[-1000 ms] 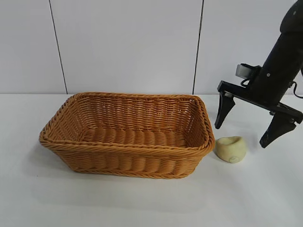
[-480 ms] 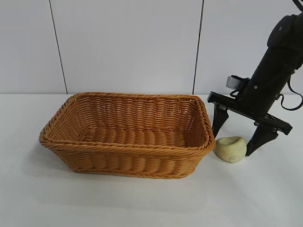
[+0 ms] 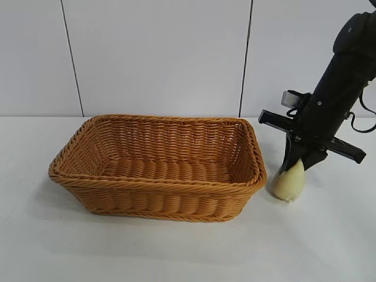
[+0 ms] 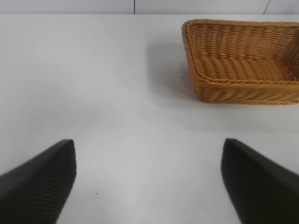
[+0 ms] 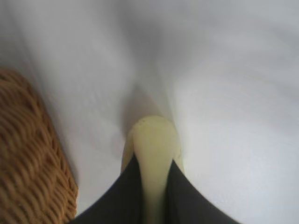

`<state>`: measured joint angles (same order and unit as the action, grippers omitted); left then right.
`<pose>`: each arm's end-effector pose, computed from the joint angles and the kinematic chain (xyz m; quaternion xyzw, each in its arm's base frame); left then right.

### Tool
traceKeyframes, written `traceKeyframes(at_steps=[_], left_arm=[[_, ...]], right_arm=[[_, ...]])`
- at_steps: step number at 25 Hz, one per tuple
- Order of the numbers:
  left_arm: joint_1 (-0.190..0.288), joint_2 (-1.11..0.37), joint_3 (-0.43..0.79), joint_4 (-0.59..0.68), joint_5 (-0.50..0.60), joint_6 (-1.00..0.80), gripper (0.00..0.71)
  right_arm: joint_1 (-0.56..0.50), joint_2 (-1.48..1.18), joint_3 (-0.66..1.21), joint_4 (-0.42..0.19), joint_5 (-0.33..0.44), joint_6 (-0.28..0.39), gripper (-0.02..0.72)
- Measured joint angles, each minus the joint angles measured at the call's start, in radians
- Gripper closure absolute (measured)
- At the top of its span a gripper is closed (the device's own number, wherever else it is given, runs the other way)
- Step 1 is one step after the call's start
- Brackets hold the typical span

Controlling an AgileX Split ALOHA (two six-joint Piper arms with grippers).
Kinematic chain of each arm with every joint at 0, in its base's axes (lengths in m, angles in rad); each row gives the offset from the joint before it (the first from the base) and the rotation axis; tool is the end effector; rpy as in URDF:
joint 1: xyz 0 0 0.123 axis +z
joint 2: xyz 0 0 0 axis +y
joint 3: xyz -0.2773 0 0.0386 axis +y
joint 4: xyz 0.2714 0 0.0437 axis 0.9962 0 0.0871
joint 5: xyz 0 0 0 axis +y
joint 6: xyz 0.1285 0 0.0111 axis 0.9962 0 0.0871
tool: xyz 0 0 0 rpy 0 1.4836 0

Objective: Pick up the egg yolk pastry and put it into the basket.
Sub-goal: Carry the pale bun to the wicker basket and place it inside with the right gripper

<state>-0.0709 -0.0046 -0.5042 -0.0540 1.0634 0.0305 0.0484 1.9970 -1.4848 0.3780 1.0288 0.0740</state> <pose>0.0527 -0.0098 0.2726 0.0443 0.8502 -0.0375 0.5233 0.4234 0.0614 0.1436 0.0999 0.9793 0.1695 0.0471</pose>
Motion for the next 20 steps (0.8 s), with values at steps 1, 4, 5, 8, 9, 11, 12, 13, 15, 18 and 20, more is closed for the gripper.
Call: traceKeyframes(at_steps=[1, 4, 5, 8, 9, 11, 12, 13, 15, 18, 20], left_arm=[[0.000, 0.000, 0.000, 0.000, 0.000, 0.000, 0.084], [0.000, 0.000, 0.000, 0.000, 0.000, 0.000, 0.084], [0.000, 0.000, 0.000, 0.000, 0.000, 0.000, 0.084], [0.000, 0.000, 0.000, 0.000, 0.000, 0.000, 0.084], [0.000, 0.000, 0.000, 0.000, 0.000, 0.000, 0.084], [0.000, 0.000, 0.000, 0.000, 0.000, 0.000, 0.084], [0.000, 0.000, 0.000, 0.000, 0.000, 0.000, 0.084], [0.000, 0.000, 0.000, 0.000, 0.000, 0.000, 0.084], [0.000, 0.000, 0.000, 0.000, 0.000, 0.000, 0.084], [0.000, 0.000, 0.000, 0.000, 0.000, 0.000, 0.084], [0.000, 0.000, 0.000, 0.000, 0.000, 0.000, 0.084]], right_arm=[[0.000, -0.025, 0.000, -0.001, 0.004, 0.000, 0.681], [0.000, -0.079, 0.000, -0.014, 0.009, 0.000, 0.682], [0.000, -0.091, 0.000, -0.017, 0.012, 0.000, 0.682], [0.002, -0.110, 0.001, -0.018, 0.028, 0.000, 0.682], [0.008, -0.115, 0.001, -0.018, 0.032, -0.004, 0.682], [0.030, -0.122, 0.001, -0.010, 0.034, -0.014, 0.682], [0.042, -0.125, 0.001, 0.001, 0.034, -0.021, 0.682], [0.059, -0.128, -0.001, 0.012, 0.034, -0.027, 0.682], [0.095, -0.131, -0.013, 0.030, 0.035, -0.031, 0.682], [0.163, -0.134, -0.052, 0.044, 0.030, -0.031, 0.682], [0.206, -0.134, -0.069, 0.048, 0.012, -0.027, 0.682]])
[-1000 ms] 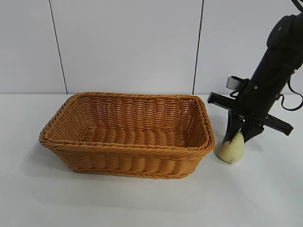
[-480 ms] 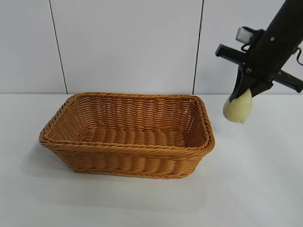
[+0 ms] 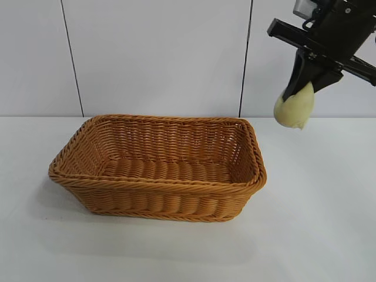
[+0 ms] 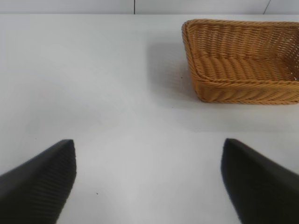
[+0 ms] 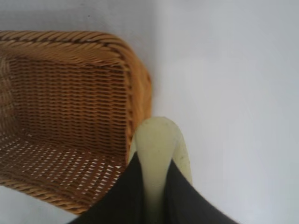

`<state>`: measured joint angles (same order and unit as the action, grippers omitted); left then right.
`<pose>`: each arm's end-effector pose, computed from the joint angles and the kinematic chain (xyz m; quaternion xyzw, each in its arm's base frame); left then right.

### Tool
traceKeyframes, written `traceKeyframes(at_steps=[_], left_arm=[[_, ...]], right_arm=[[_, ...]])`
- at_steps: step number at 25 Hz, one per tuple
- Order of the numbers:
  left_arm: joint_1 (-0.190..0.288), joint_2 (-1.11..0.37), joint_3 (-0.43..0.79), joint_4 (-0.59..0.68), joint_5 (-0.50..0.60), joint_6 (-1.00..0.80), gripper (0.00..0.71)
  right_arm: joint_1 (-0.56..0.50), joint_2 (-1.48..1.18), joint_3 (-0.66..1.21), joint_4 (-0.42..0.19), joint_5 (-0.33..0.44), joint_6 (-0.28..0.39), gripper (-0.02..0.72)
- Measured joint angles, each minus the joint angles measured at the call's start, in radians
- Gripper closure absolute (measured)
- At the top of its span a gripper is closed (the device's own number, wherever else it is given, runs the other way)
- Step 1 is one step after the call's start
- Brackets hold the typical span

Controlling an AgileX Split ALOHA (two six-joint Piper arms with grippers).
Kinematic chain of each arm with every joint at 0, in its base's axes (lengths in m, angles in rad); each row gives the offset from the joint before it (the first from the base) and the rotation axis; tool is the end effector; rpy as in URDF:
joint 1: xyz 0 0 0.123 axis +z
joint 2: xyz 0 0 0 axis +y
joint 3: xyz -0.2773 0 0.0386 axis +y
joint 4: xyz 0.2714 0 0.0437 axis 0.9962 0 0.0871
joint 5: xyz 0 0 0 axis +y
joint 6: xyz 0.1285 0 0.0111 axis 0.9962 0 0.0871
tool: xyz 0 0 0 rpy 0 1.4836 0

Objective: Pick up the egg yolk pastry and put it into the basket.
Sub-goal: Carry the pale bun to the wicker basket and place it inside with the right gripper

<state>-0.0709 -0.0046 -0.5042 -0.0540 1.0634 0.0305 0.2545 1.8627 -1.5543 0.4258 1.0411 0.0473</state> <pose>0.0527 -0.0098 0.2726 0.0443 0.8502 -0.0375 0.5233 0.4044 0.1527 0.2235 -0.0228 0.9687 0.2169 0.1189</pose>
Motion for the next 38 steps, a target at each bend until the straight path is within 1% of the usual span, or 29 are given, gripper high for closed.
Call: traceKeyframes(at_steps=[5, 8, 12, 16, 25, 30, 31, 33, 34, 35, 38], left_arm=[[0.000, 0.000, 0.000, 0.000, 0.000, 0.000, 0.084], [0.000, 0.000, 0.000, 0.000, 0.000, 0.000, 0.084], [0.000, 0.000, 0.000, 0.000, 0.000, 0.000, 0.084], [0.000, 0.000, 0.000, 0.000, 0.000, 0.000, 0.084], [0.000, 0.000, 0.000, 0.000, 0.000, 0.000, 0.084], [0.000, 0.000, 0.000, 0.000, 0.000, 0.000, 0.084], [0.000, 0.000, 0.000, 0.000, 0.000, 0.000, 0.084], [0.000, 0.000, 0.000, 0.000, 0.000, 0.000, 0.084], [0.000, 0.000, 0.000, 0.000, 0.000, 0.000, 0.084], [0.000, 0.000, 0.000, 0.000, 0.000, 0.000, 0.084], [0.000, 0.000, 0.000, 0.000, 0.000, 0.000, 0.084]], right_arm=[[0.111, 0.000, -0.006, 0.001, -0.040, 0.019, 0.682], [0.167, 0.005, -0.006, 0.001, -0.077, 0.034, 0.682], [0.220, 0.034, -0.006, 0.003, -0.125, 0.057, 0.683], [0.245, 0.087, -0.006, 0.001, -0.175, 0.066, 0.684], [0.248, 0.227, -0.006, 0.007, -0.293, 0.069, 0.684], [0.248, 0.254, -0.006, 0.008, -0.301, 0.069, 0.659], [0.248, 0.254, -0.006, 0.009, -0.301, 0.069, 0.640], [0.248, 0.254, -0.006, 0.012, -0.299, 0.069, 0.577], [0.248, 0.254, -0.006, 0.012, -0.295, 0.069, 0.517], [0.248, 0.254, -0.006, 0.013, -0.290, 0.069, 0.433], [0.248, 0.254, -0.006, 0.019, -0.287, 0.058, 0.147]])
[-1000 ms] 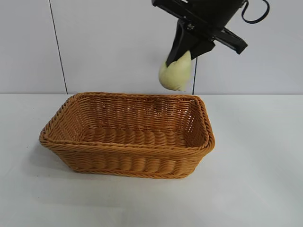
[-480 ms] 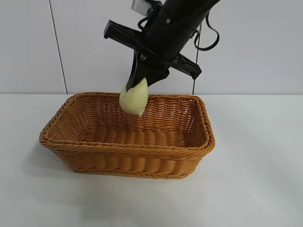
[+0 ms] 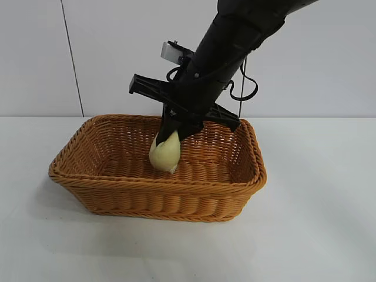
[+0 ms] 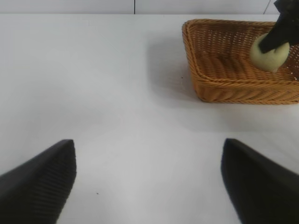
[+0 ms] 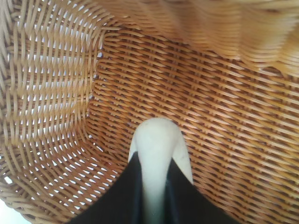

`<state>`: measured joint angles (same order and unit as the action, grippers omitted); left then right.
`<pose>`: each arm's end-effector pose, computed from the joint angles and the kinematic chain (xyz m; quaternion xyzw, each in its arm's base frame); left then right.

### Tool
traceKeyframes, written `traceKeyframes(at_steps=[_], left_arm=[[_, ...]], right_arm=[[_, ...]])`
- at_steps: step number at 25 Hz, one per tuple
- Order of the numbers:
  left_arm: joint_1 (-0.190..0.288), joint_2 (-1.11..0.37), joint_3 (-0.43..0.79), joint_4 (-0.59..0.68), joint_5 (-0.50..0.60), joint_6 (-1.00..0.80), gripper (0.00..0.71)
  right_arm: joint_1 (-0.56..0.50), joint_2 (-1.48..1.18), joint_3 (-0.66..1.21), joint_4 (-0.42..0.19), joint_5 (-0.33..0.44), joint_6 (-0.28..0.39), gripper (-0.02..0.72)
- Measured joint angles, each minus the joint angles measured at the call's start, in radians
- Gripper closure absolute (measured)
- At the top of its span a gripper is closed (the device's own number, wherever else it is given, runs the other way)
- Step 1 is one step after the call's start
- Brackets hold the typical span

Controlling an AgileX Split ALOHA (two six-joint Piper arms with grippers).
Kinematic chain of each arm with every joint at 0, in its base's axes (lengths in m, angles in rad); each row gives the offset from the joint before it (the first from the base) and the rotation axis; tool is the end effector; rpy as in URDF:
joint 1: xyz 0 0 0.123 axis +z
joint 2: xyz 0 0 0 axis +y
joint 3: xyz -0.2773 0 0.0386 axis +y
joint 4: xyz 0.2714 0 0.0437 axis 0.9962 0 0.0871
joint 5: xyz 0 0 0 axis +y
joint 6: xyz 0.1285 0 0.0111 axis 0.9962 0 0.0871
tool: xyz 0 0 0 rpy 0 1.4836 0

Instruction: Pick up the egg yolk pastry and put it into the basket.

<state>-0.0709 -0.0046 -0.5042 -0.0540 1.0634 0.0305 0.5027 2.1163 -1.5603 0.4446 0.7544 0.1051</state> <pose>0.0527 -0.0098 0.2726 0.0443 0.8502 -0.0375 0.5233 0.4007 0.2637 0.1203 -0.0602 0.9679 0.2189 0.1081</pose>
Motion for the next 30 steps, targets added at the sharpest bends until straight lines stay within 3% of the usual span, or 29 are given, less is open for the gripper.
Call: traceKeyframes(at_steps=[2, 5, 7, 10, 15, 19, 25, 30], left_arm=[[0.000, 0.000, 0.000, 0.001, 0.000, 0.000, 0.084], [0.000, 0.000, 0.000, 0.002, 0.001, 0.000, 0.084], [0.000, 0.000, 0.000, 0.003, 0.001, 0.000, 0.084], [0.000, 0.000, 0.000, 0.003, 0.001, 0.000, 0.084], [0.000, 0.000, 0.000, 0.003, 0.001, 0.000, 0.084], [0.000, 0.000, 0.000, 0.003, 0.001, 0.000, 0.084], [0.000, 0.000, 0.000, 0.003, 0.001, 0.000, 0.084], [0.000, 0.000, 0.000, 0.003, 0.001, 0.000, 0.084]], right_arm=[[0.000, -0.006, 0.000, 0.000, 0.003, -0.005, 0.058], [0.000, -0.041, 0.000, -0.005, 0.003, -0.005, 0.020], [0.000, -0.088, 0.000, -0.042, 0.024, 0.006, 0.013], [0.001, -0.131, 0.000, -0.134, 0.087, 0.051, 0.010], [0.001, -0.179, -0.011, -0.352, 0.247, 0.140, 0.010], [0.001, -0.182, -0.077, -0.463, 0.381, 0.163, 0.010], [-0.040, -0.186, -0.160, -0.478, 0.446, 0.162, 0.010], [-0.153, -0.187, -0.160, -0.490, 0.456, 0.134, 0.010]])
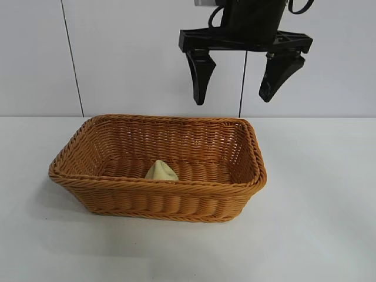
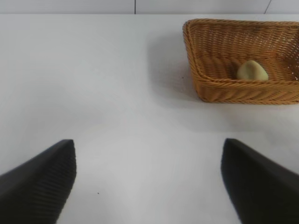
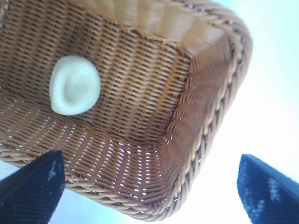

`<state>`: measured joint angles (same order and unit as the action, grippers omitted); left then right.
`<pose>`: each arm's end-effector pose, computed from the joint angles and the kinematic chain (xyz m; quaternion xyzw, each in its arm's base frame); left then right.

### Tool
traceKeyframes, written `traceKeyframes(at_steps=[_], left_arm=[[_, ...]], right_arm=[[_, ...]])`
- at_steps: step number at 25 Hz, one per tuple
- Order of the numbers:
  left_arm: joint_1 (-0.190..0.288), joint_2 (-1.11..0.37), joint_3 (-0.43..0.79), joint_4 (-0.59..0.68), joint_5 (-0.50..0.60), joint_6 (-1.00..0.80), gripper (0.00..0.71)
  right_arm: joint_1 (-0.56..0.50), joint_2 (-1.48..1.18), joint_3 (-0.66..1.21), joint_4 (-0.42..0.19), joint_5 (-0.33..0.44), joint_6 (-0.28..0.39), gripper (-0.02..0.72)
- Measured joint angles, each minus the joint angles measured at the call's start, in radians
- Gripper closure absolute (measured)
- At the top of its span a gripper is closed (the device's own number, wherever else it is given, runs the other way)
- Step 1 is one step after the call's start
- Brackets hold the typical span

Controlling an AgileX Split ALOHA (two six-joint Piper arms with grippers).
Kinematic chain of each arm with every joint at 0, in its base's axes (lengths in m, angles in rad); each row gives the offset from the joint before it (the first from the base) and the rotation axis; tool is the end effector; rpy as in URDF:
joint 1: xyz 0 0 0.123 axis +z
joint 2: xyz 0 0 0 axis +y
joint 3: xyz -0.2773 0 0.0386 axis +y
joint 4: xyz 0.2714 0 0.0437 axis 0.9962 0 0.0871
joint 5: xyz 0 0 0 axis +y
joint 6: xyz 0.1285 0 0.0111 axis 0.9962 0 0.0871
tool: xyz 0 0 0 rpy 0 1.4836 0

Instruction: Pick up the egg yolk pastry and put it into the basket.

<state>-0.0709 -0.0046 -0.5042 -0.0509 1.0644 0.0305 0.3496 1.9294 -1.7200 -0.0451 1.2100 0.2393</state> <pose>0.0527 -0.0095 0.2725 0.0443 0.8505 -0.0360 0.5229 0.4137 0.1450 0.2302 -0.0601 0.9908 0.0136 0.1202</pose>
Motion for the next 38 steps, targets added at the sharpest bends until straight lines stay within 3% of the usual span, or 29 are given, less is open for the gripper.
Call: traceKeyframes(at_steps=[9, 17, 26, 32, 38], left_arm=[[0.000, 0.000, 0.000, 0.000, 0.000, 0.000, 0.084], [0.000, 0.000, 0.000, 0.000, 0.000, 0.000, 0.084], [0.000, 0.000, 0.000, 0.000, 0.000, 0.000, 0.084], [0.000, 0.000, 0.000, 0.000, 0.000, 0.000, 0.084], [0.000, 0.000, 0.000, 0.000, 0.000, 0.000, 0.084]], right_arm=[[-0.280, 0.000, -0.003, -0.017, 0.003, -0.069, 0.010], [-0.453, 0.000, -0.003, -0.019, 0.009, -0.123, 0.010], [-0.481, -0.134, 0.246, -0.020, 0.008, -0.147, 0.010], [-0.481, -0.406, 0.509, -0.012, 0.010, -0.149, 0.010], [-0.481, -0.694, 0.719, 0.037, 0.011, -0.167, 0.010]])
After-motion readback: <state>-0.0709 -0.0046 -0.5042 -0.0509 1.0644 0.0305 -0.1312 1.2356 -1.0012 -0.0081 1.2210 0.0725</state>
